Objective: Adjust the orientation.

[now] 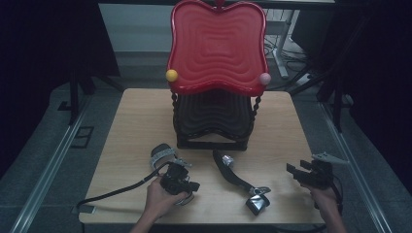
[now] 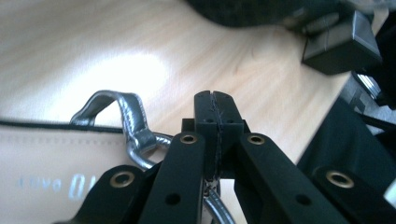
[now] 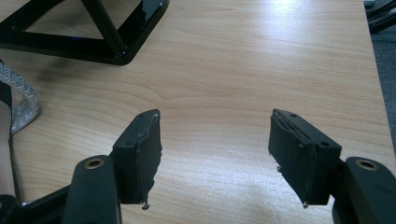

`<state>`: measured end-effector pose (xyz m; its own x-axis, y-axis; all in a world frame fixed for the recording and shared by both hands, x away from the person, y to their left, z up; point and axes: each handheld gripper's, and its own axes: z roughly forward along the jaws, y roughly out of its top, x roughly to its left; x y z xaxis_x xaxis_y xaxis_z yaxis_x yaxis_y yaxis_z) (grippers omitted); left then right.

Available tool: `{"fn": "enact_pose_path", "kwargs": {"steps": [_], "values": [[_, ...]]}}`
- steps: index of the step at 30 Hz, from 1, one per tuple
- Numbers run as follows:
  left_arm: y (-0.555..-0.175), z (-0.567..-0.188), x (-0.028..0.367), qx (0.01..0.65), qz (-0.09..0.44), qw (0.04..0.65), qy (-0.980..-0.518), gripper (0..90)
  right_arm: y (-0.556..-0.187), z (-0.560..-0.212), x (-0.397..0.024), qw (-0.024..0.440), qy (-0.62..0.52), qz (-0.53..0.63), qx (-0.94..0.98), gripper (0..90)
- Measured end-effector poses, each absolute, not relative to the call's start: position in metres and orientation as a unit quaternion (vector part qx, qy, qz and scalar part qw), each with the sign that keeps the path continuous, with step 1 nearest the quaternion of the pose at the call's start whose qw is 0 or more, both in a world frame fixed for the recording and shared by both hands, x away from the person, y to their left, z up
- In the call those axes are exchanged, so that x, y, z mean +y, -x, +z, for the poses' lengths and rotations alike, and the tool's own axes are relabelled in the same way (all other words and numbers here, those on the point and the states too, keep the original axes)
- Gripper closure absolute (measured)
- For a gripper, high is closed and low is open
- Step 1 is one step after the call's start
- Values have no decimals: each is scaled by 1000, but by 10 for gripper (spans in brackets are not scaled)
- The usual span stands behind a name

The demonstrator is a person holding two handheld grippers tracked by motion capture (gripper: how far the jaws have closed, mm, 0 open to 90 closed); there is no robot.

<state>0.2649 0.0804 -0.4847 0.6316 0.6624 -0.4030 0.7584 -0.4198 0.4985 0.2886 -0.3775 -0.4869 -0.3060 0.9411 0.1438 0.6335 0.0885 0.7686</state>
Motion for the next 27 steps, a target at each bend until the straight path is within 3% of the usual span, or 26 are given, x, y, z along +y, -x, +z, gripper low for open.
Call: {"fn": "enact_pose_path", "kwargs": {"steps": [11, 24, 27], "values": [[-230, -484, 133, 444, -69, 332, -829, 900, -289, -488, -377, 199, -555, 382, 712, 343], [-217, -481, 191, 485, -36, 299, -821, 899, -290, -490, -375, 198, -555, 376, 715, 341], [-216, -475, 196, 479, -36, 320, -817, 825, -290, -489, -373, 197, -551, 376, 718, 341]]}}
